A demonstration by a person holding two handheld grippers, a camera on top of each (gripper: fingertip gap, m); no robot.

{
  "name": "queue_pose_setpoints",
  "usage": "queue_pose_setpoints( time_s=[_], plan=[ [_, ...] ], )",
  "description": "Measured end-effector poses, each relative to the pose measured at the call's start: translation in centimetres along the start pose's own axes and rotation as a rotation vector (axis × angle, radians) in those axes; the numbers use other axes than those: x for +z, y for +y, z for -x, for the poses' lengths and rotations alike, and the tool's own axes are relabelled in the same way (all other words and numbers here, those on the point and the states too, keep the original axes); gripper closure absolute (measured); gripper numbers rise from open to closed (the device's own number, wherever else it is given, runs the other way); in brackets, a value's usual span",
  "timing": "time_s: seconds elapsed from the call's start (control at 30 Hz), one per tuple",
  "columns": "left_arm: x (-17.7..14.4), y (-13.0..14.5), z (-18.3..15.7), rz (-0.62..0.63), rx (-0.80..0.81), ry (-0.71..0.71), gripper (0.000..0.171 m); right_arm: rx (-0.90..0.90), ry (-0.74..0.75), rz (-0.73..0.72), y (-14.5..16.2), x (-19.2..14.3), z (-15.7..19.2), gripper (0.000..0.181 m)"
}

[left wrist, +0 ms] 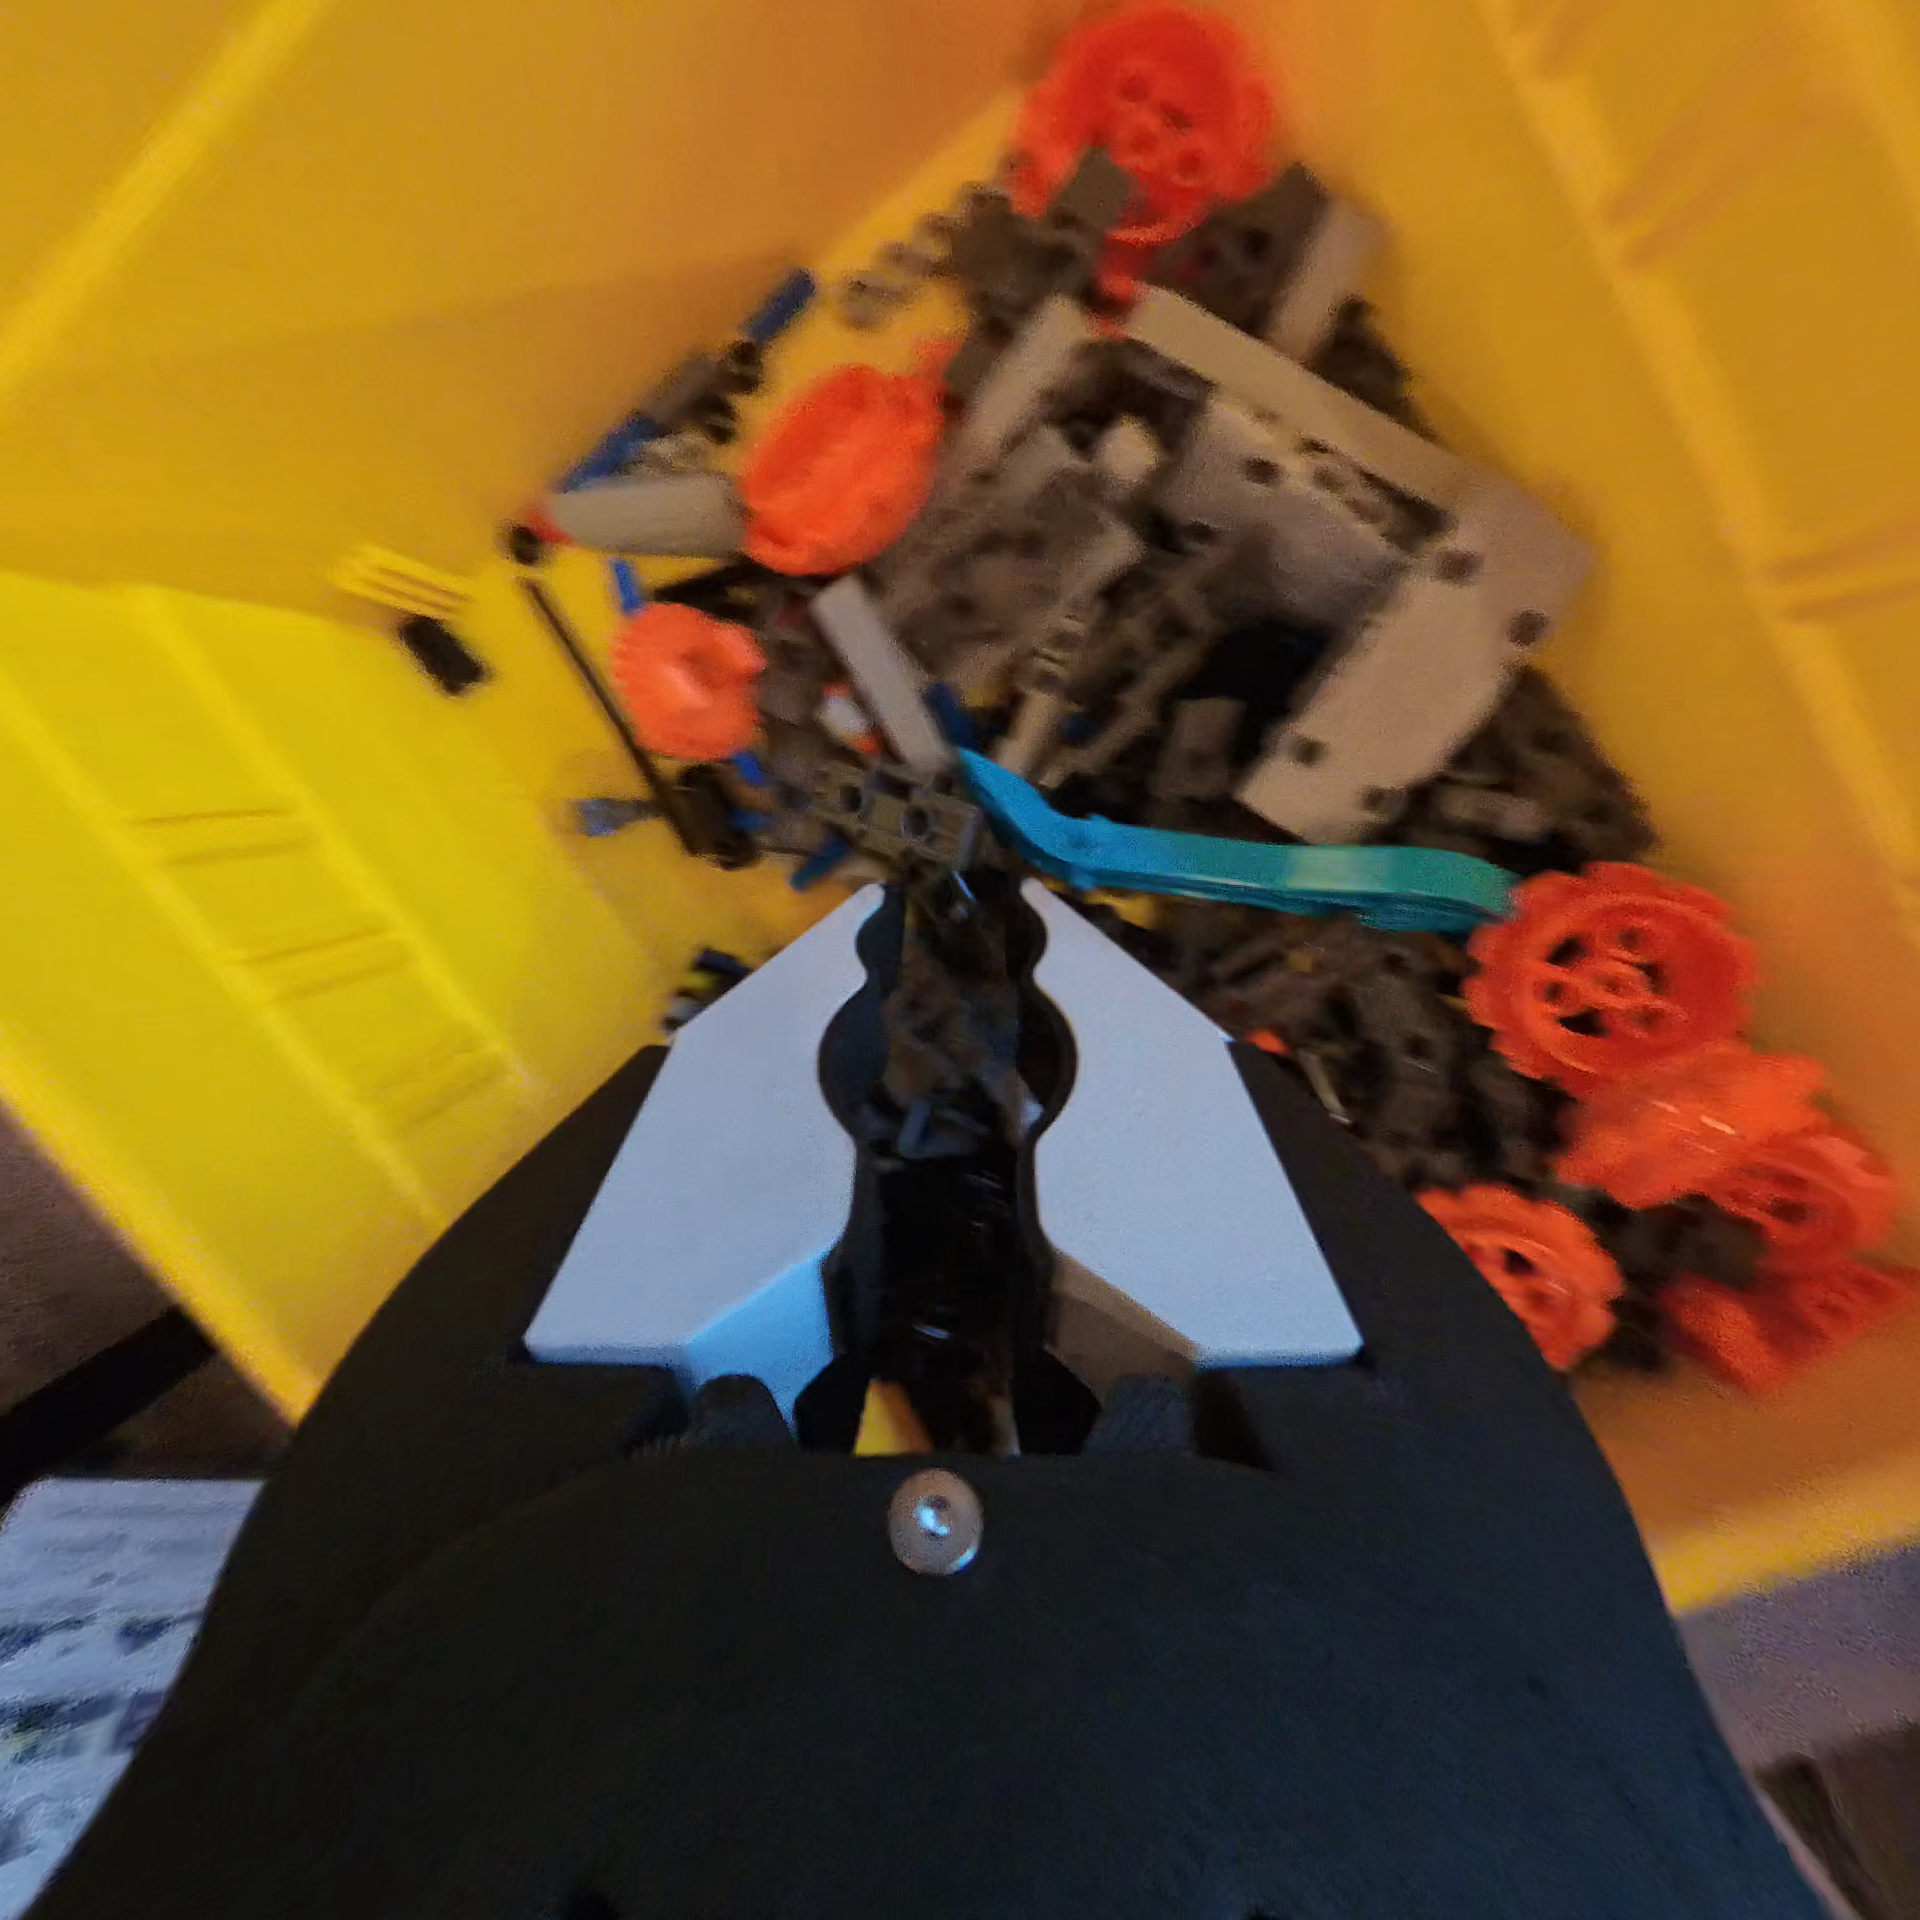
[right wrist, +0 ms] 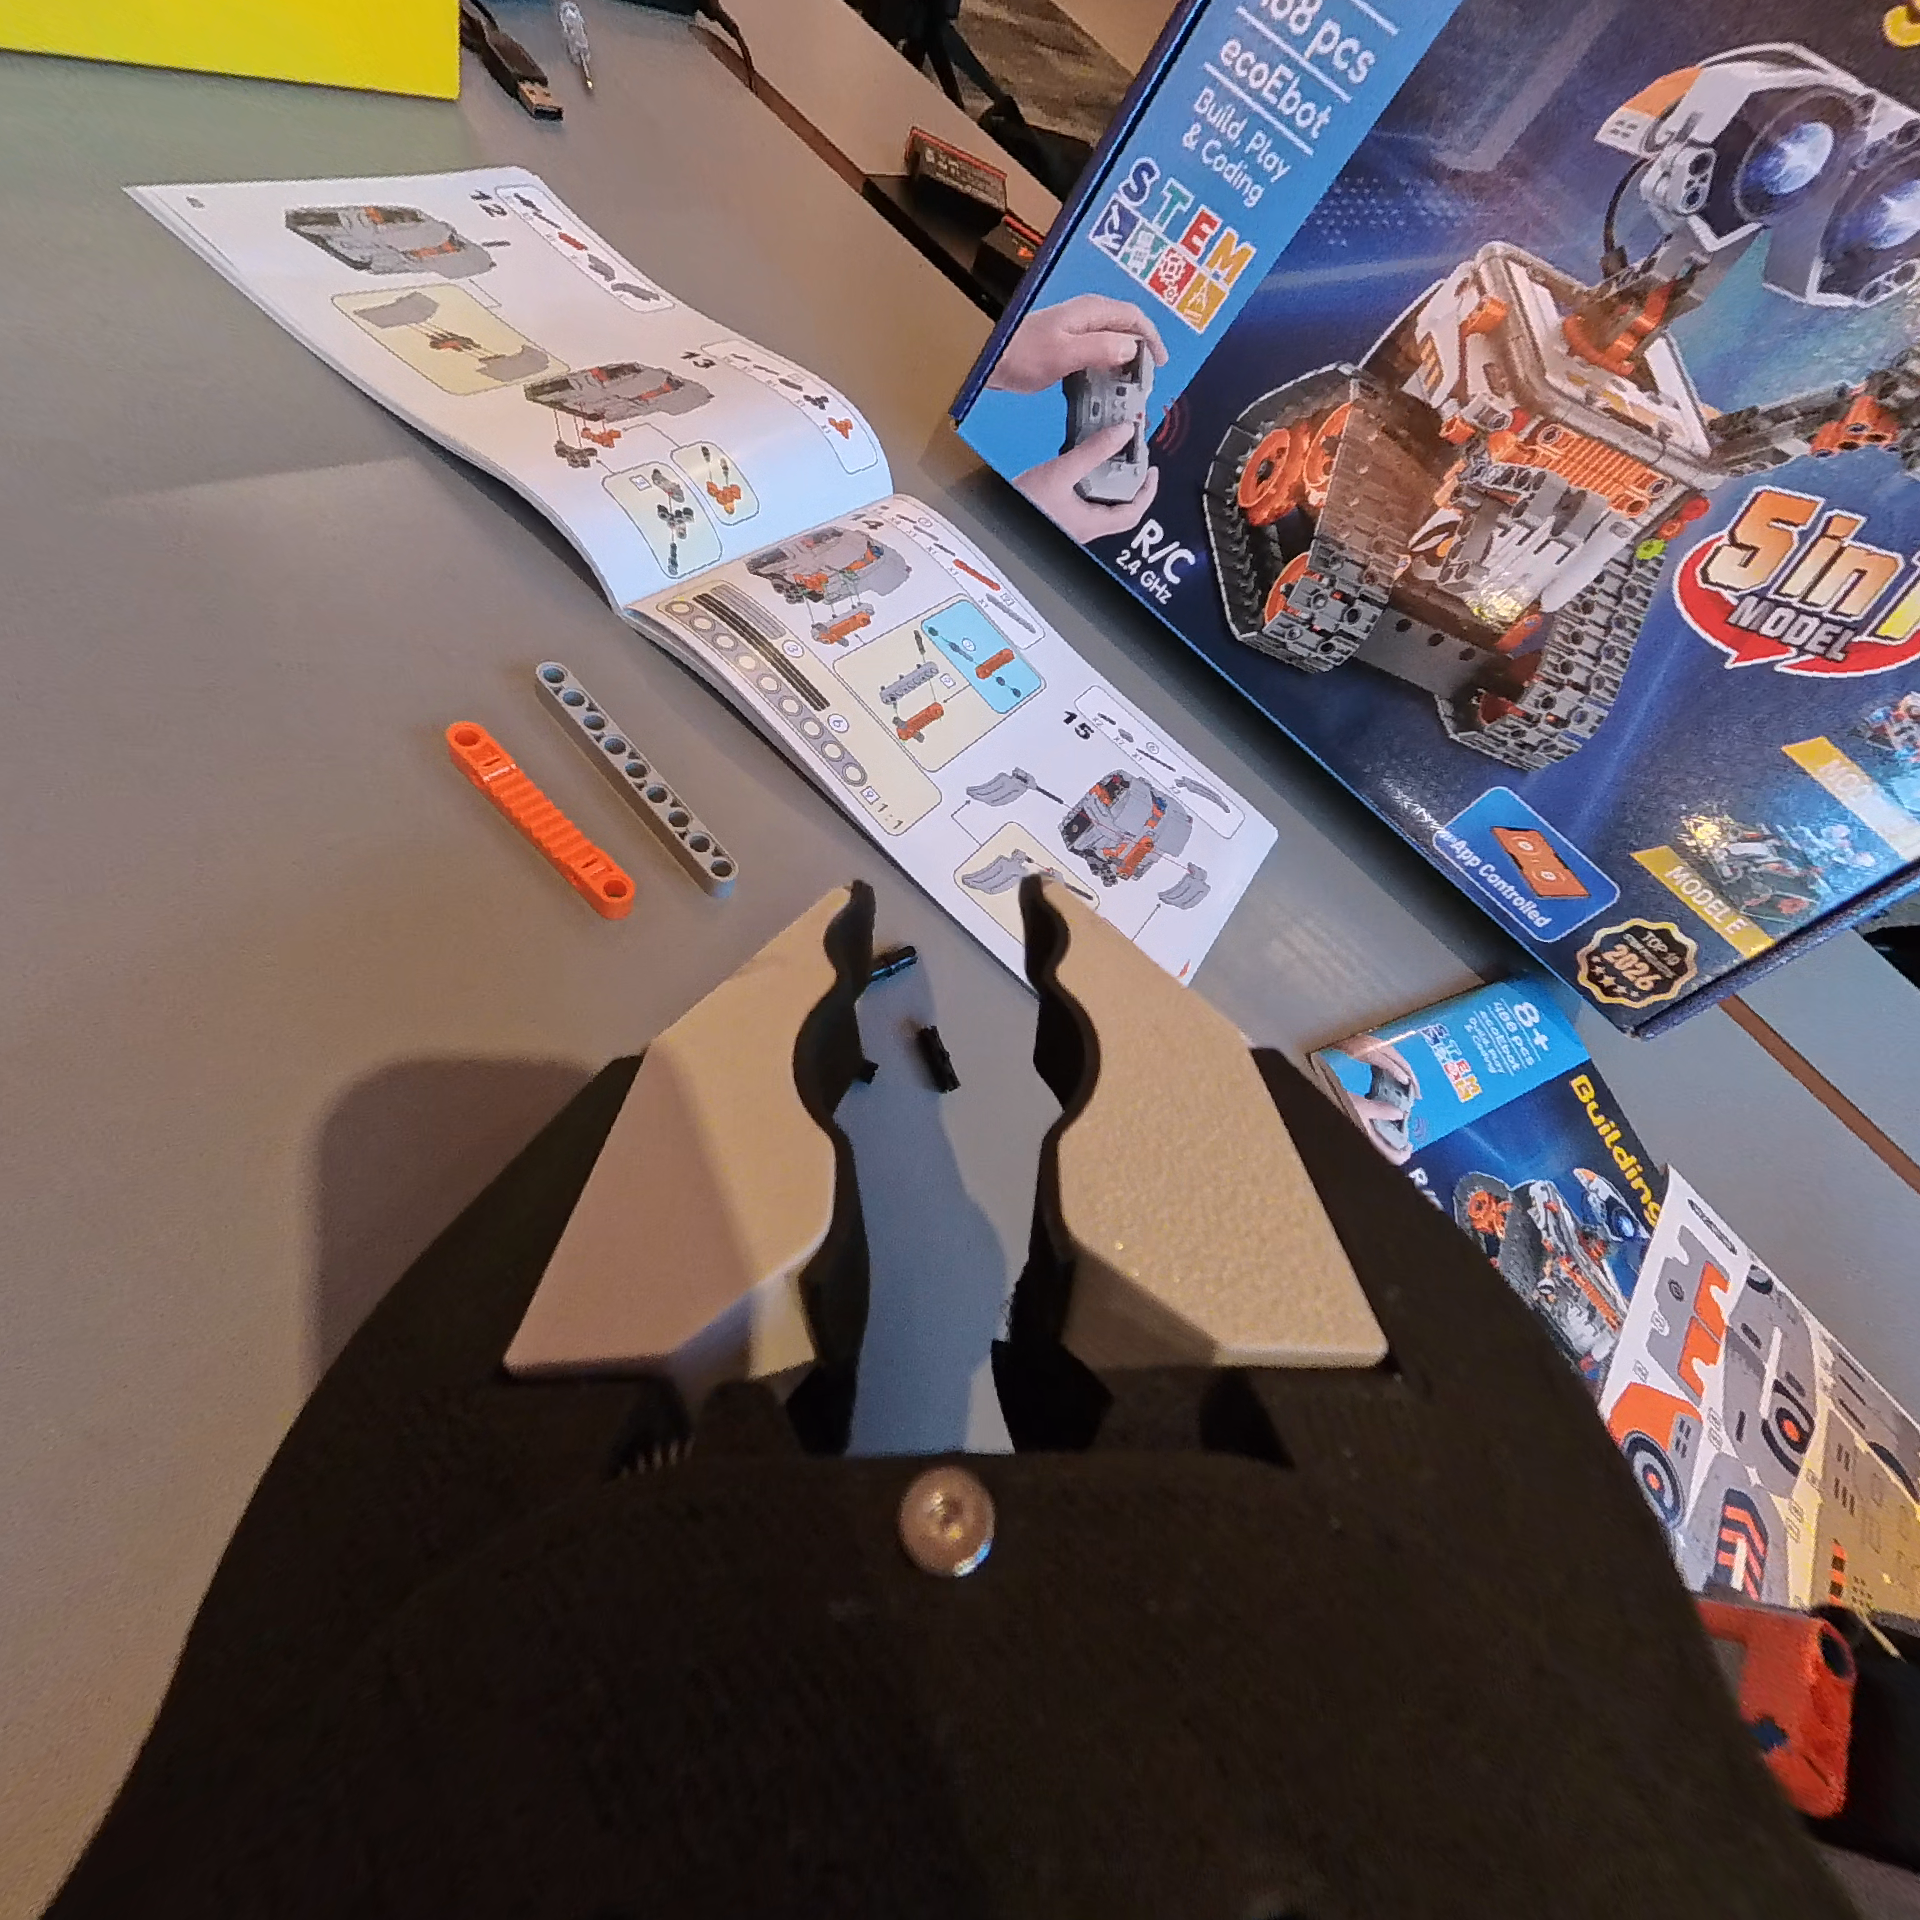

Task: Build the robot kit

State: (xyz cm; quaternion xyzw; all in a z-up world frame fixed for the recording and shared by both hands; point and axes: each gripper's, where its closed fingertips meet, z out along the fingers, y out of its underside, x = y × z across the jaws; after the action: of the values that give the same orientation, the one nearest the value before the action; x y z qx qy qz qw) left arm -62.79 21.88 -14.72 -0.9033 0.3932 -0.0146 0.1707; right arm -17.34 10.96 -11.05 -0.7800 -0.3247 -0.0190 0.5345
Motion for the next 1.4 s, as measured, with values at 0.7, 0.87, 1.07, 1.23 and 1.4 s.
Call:
queue_pose_setpoints(
  time_s=[0.7, 0.87, 1.07, 1.23, 1.4],
  plan=[
    [-11.9, -2.5, -3.6, -0.595, 0.144, 0.115, 0.069, 0.009, 0.008, 0.007, 0.3, 0.2, -0.3, 0.154],
    [-7.1, 5.3, -5.3, -0.074, 0.363, 0.060, 0.063, -0.005, 0.012, 0.017, 0.4, 0.3, -0.2, 0.154],
    [-6.0, 8.3, -3.0, 0.211, 0.541, -0.057, 0.061, -0.015, 0.012, 0.026, 0.5, 0.4, -0.1, 0.154],
    [-3.7, 9.3, -0.2, 0.411, 0.656, -0.136, 0.048, -0.031, 0.011, 0.035, 0.6, 0.4, 0.0, 0.154],
    [-2.9, 7.8, -1.4, 0.399, 0.685, -0.069, 0.081, -0.028, -0.006, 0.043, 0.7, 0.6, 0.3, 0.154]
  ],
)
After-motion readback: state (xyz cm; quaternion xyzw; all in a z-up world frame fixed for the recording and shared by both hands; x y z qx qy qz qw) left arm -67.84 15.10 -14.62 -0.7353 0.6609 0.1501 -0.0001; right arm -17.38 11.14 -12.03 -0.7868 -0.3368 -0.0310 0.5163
